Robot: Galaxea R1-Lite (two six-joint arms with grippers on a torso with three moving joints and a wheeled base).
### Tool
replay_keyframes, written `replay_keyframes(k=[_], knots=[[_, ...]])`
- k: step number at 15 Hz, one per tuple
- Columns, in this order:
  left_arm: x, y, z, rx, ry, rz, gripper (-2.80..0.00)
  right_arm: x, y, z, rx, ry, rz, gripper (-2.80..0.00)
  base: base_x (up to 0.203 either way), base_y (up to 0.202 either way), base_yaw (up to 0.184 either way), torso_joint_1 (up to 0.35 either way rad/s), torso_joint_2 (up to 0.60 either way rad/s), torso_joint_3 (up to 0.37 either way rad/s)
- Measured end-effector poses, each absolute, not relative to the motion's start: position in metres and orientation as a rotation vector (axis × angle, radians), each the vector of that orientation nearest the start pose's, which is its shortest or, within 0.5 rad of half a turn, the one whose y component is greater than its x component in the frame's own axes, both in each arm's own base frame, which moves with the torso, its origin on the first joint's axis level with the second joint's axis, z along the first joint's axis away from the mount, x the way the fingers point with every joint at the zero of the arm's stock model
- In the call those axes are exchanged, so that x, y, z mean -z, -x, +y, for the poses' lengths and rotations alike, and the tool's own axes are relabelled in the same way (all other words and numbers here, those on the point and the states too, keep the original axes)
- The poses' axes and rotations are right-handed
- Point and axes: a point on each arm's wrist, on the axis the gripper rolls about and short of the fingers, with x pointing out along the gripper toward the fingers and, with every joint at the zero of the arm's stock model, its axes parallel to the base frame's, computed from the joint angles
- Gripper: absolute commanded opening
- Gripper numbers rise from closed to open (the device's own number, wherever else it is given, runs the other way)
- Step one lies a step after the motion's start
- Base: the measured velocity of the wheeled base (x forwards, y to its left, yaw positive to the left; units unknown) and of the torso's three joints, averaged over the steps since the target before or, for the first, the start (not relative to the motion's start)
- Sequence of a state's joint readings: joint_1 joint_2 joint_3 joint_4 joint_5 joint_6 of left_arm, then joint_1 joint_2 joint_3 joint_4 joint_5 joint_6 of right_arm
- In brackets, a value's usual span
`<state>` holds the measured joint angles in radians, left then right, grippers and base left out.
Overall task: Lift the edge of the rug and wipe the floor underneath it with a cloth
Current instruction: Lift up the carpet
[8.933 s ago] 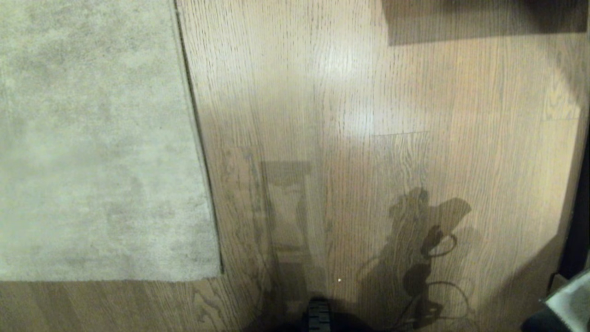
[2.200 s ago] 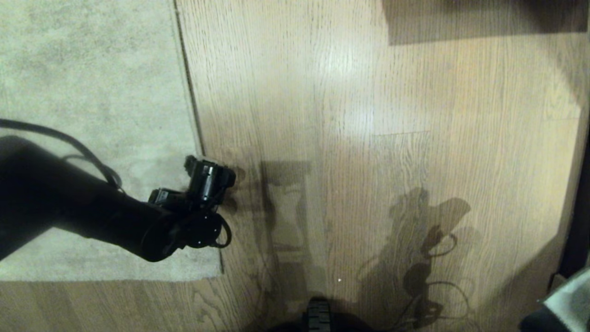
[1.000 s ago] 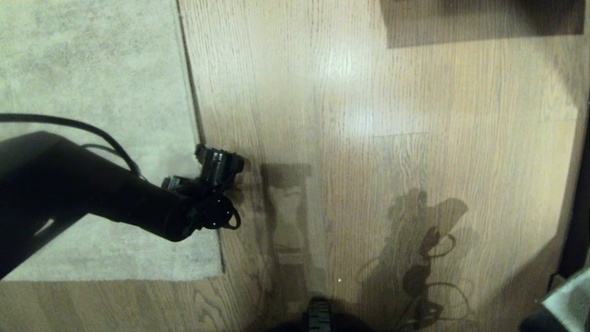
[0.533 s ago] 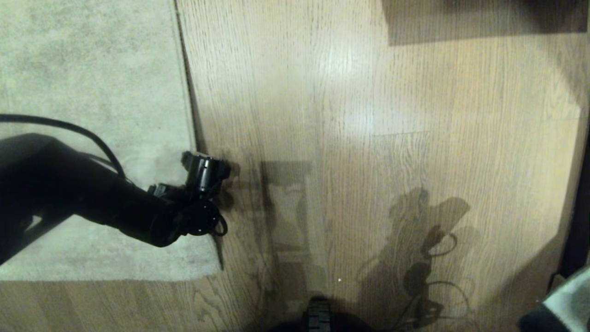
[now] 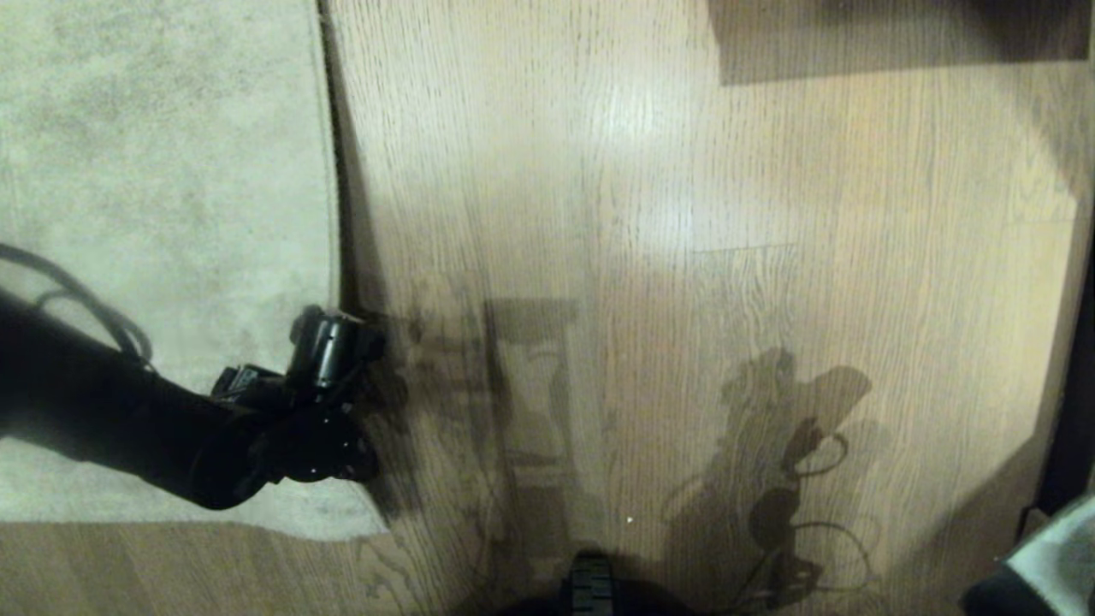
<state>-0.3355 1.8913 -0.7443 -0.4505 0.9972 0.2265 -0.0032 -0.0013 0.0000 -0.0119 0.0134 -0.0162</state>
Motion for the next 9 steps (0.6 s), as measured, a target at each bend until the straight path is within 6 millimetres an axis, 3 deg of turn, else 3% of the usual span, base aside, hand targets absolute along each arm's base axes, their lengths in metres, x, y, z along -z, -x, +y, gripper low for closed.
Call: replay_keyframes(k=[4, 9], knots=[[-0.102, -0.271, -0.064, -0.603, -0.653, 0.657, 0.00, -0.077, 0.023, 0.000, -0.011, 0.016, -0.013, -2.80, 0.000, 0.000, 0.000, 0.000, 0.00, 0.000], [-0.105, -0.264, -0.064, -0.670, -0.604, 0.561, 0.00, -0.077, 0.023, 0.000, -0.011, 0.016, -0.013, -2.80, 0.000, 0.000, 0.000, 0.000, 0.00, 0.000]])
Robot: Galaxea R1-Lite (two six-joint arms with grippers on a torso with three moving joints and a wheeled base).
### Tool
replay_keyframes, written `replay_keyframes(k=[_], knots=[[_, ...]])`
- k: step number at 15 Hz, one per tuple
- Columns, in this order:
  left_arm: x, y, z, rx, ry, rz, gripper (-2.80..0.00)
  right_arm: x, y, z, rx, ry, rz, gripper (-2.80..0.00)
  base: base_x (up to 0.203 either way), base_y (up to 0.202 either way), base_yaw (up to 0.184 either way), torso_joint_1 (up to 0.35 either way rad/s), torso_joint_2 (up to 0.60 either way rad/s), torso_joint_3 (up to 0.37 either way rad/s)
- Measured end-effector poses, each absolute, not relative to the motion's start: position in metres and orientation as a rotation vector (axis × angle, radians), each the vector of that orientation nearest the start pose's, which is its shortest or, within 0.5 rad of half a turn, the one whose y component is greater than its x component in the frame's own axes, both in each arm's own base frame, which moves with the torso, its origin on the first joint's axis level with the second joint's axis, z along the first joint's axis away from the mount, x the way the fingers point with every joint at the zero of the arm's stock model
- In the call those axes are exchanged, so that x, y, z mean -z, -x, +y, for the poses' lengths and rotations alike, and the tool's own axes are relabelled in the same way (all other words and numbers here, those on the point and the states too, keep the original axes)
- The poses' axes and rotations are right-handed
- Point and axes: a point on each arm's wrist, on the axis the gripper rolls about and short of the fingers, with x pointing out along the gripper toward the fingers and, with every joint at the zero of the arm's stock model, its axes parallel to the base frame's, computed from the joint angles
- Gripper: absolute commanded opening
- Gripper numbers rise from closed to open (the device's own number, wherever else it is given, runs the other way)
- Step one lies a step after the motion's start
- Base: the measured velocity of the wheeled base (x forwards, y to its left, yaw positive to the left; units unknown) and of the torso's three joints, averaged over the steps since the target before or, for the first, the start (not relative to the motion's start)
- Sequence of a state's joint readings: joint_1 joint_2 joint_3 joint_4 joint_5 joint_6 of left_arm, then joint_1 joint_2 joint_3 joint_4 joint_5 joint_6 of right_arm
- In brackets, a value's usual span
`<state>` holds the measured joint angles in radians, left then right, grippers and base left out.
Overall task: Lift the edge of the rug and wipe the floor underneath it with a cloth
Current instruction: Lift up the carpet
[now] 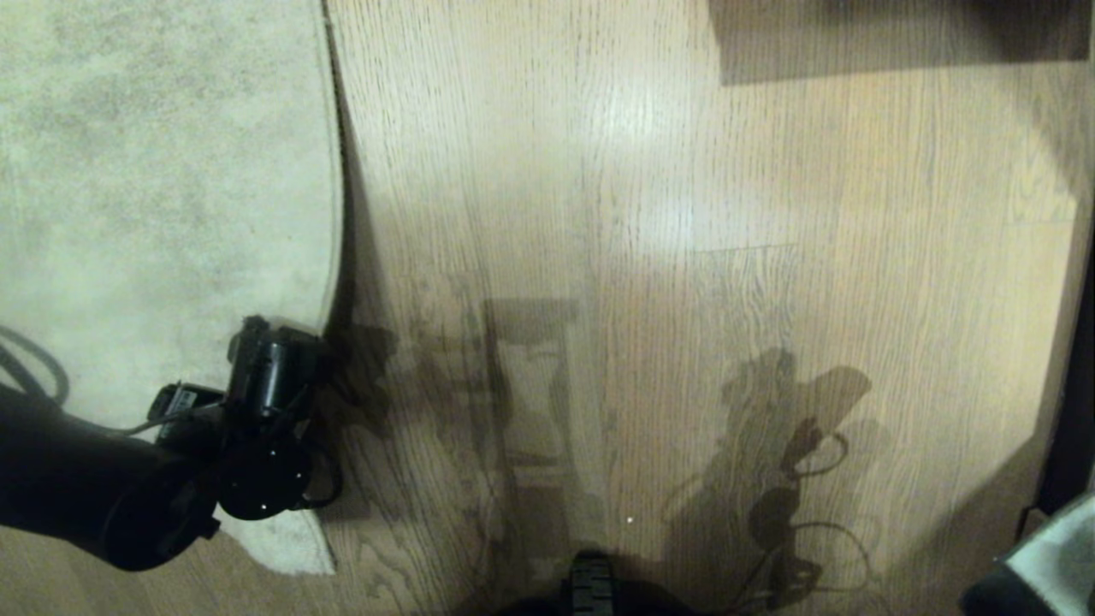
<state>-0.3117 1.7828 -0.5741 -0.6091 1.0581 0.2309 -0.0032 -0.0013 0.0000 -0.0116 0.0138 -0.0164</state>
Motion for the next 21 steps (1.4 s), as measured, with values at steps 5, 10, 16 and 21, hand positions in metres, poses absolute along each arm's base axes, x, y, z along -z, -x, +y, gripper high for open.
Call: replay_keyframes(k=[5, 10, 16, 21], knots=[[-0.104, -0.263, -0.064, -0.706, -0.570, 0.509, 0.00, -0.077, 0.023, 0.000, -0.011, 0.016, -0.013, -2.80, 0.000, 0.000, 0.000, 0.000, 0.00, 0.000], [-0.095, -0.264, -0.066, -0.722, -0.520, 0.448, -2.80, -0.077, 0.023, 0.000, -0.010, 0.016, -0.013, -2.80, 0.000, 0.000, 0.000, 0.000, 0.00, 0.000], [-0.082, -0.258, -0.064, -0.712, -0.528, 0.482, -2.80, -0.077, 0.023, 0.000, -0.011, 0.017, -0.013, -2.80, 0.000, 0.000, 0.000, 0.000, 0.00, 0.000], [-0.071, -0.248, -0.061, -0.714, -0.495, 0.501, -2.80, -0.077, 0.023, 0.000, -0.011, 0.016, -0.013, -2.80, 0.000, 0.000, 0.000, 0.000, 0.00, 0.000]])
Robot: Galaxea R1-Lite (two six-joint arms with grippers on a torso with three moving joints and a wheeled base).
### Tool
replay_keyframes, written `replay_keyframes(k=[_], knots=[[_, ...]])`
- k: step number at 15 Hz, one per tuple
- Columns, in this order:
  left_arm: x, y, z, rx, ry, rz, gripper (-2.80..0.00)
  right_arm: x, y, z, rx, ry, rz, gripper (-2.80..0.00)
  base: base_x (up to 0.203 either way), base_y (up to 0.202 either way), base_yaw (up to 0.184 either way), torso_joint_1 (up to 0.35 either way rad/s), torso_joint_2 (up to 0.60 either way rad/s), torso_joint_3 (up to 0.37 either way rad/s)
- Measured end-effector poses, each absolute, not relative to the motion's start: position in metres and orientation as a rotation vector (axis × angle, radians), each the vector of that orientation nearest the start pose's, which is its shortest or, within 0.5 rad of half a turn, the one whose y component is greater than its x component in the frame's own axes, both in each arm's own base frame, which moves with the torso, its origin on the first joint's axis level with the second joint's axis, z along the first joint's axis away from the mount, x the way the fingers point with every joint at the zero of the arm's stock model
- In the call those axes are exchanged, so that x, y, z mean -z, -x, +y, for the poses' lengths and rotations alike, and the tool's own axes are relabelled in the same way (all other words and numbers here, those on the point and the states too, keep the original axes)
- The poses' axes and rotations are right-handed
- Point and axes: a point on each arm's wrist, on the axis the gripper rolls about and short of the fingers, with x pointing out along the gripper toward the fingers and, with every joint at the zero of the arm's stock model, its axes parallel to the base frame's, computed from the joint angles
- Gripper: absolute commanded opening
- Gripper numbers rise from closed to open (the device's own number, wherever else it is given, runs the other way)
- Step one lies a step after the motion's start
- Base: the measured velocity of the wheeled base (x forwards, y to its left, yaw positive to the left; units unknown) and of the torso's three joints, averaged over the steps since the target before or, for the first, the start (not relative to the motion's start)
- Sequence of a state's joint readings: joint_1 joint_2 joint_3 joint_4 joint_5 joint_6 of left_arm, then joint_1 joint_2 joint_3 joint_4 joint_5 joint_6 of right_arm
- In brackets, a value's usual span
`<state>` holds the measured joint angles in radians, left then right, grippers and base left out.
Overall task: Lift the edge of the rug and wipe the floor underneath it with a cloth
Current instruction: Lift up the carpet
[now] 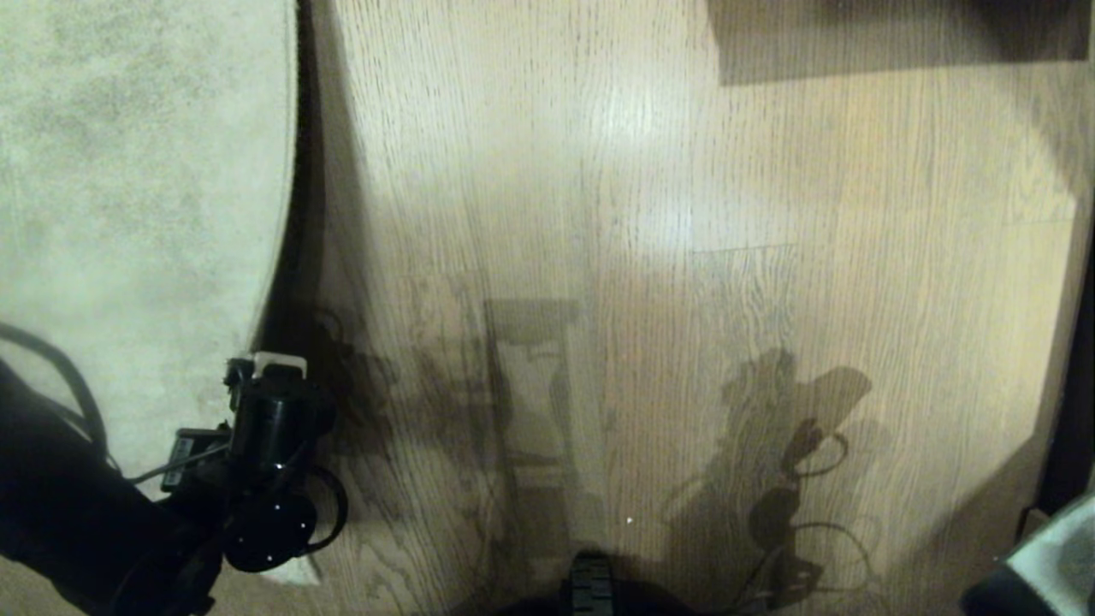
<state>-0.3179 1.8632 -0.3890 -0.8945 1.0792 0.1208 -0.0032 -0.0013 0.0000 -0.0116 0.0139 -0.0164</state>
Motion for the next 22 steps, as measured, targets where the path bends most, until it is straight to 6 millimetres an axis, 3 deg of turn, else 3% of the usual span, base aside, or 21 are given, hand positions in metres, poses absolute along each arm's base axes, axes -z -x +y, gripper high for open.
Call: replay_keyframes(k=[6, 12, 22], knots=[[-0.076, -0.245, -0.061, -0.633, -0.495, 0.512, -2.80, -0.077, 0.023, 0.000, -0.011, 0.016, -0.013, -2.80, 0.000, 0.000, 0.000, 0.000, 0.00, 0.000], [-0.102, -0.240, -0.052, -0.621, -0.528, 0.474, -2.80, -0.077, 0.023, 0.000, -0.011, 0.016, -0.013, -2.80, 0.000, 0.000, 0.000, 0.000, 0.00, 0.000], [-0.152, -0.233, 0.010, -0.556, -0.407, 0.332, -2.80, -0.077, 0.023, 0.000, -0.011, 0.016, -0.013, -2.80, 0.000, 0.000, 0.000, 0.000, 0.00, 0.000]])
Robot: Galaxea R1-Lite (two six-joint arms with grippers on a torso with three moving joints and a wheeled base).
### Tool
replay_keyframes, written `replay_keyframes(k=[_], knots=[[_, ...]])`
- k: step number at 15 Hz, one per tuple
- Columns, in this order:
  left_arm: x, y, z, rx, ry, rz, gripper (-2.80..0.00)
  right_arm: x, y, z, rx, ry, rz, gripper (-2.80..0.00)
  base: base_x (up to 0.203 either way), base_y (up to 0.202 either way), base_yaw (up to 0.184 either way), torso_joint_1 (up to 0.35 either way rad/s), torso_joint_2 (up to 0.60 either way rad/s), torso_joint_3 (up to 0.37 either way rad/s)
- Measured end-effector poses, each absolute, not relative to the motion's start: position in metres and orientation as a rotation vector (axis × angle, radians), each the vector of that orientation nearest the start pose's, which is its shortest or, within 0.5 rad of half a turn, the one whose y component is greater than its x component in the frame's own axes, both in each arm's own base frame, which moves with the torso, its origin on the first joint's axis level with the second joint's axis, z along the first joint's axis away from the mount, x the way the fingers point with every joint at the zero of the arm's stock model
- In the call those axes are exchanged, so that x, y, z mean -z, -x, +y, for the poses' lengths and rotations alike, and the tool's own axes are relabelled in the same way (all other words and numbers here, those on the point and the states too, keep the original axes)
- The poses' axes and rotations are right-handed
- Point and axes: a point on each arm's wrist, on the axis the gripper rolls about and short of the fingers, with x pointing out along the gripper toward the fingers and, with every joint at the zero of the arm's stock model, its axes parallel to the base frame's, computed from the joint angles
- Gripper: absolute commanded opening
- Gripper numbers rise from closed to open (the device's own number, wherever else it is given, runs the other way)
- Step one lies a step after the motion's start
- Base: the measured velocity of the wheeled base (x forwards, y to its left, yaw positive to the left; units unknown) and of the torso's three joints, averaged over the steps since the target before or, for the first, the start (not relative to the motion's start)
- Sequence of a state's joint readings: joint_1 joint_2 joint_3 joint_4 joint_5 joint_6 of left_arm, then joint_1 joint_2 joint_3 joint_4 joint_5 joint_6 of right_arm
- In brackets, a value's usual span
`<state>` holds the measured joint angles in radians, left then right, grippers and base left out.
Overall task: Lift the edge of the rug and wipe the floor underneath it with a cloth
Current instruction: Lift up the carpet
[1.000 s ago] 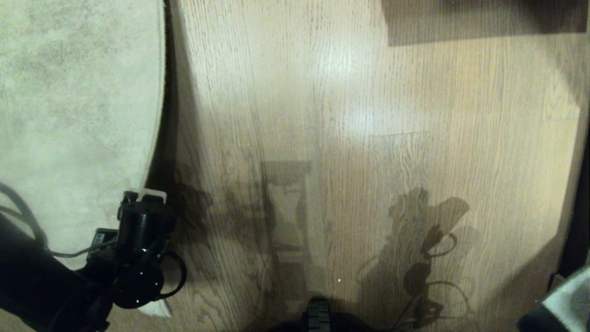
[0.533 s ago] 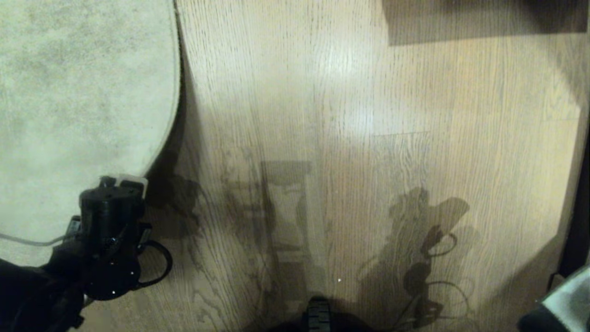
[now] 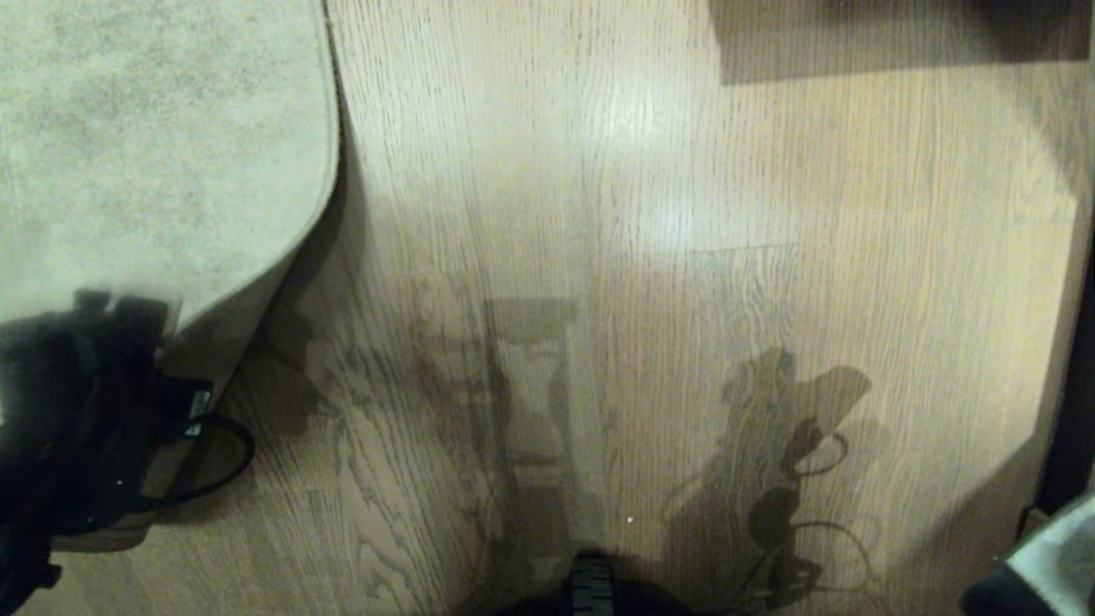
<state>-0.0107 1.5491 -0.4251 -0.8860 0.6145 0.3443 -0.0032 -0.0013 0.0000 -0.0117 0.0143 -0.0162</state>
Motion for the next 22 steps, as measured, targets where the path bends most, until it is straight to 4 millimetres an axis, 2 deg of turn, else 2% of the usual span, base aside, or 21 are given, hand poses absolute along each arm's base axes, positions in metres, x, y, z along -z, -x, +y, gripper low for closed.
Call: replay_keyframes(k=[7, 22], knots=[[-0.168, -0.230, 0.037, -0.470, -0.341, 0.157, -2.80, -0.077, 0.023, 0.000, -0.011, 0.016, -0.013, -2.80, 0.000, 0.000, 0.000, 0.000, 0.00, 0.000], [-0.168, -0.227, 0.045, -0.509, -0.285, 0.143, -2.80, -0.077, 0.023, 0.000, -0.011, 0.017, -0.013, -2.80, 0.000, 0.000, 0.000, 0.000, 0.00, 0.000]])
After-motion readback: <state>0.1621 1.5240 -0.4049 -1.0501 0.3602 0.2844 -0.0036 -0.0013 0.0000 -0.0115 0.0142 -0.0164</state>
